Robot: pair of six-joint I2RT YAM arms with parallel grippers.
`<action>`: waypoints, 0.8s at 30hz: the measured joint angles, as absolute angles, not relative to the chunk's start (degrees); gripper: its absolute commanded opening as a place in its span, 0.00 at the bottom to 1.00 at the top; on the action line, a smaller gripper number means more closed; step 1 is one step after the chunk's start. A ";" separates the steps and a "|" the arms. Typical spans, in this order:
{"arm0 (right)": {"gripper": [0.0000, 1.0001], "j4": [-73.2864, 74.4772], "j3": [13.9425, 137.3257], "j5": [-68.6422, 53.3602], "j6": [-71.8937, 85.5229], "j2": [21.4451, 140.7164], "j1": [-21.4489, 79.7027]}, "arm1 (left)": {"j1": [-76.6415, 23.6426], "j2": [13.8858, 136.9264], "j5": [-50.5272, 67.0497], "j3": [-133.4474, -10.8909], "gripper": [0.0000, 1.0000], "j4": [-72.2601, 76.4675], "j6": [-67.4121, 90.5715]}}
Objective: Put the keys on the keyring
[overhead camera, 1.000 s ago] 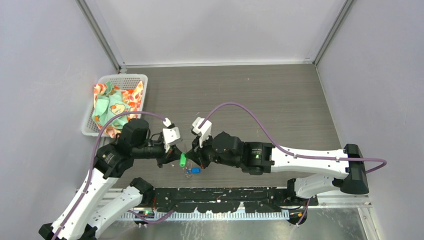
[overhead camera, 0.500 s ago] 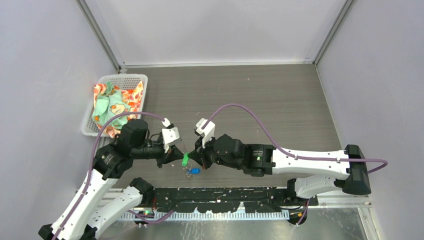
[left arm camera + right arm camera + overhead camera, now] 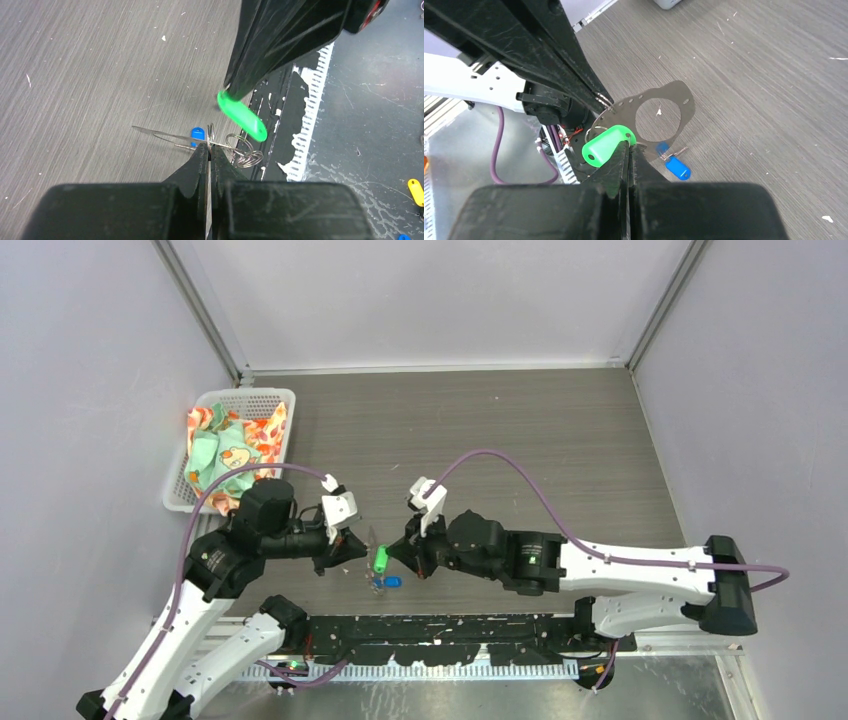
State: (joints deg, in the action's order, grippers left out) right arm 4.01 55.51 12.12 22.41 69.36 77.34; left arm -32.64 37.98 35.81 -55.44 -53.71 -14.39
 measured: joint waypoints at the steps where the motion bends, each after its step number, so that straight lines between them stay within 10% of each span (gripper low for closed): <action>1: 0.01 3.92 54.85 12.19 22.11 68.05 77.23 | -32.64 37.98 35.59 -55.44 0.01 -53.63 -14.04; 24: 0.01 32.69 54.89 39.70 26.37 86.98 73.43 | -32.67 37.87 34.48 -55.48 0.00 -52.90 -12.16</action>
State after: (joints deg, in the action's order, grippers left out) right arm 32.69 54.89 39.70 26.37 86.98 73.43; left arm -32.67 37.87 34.48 -55.48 -52.90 -12.16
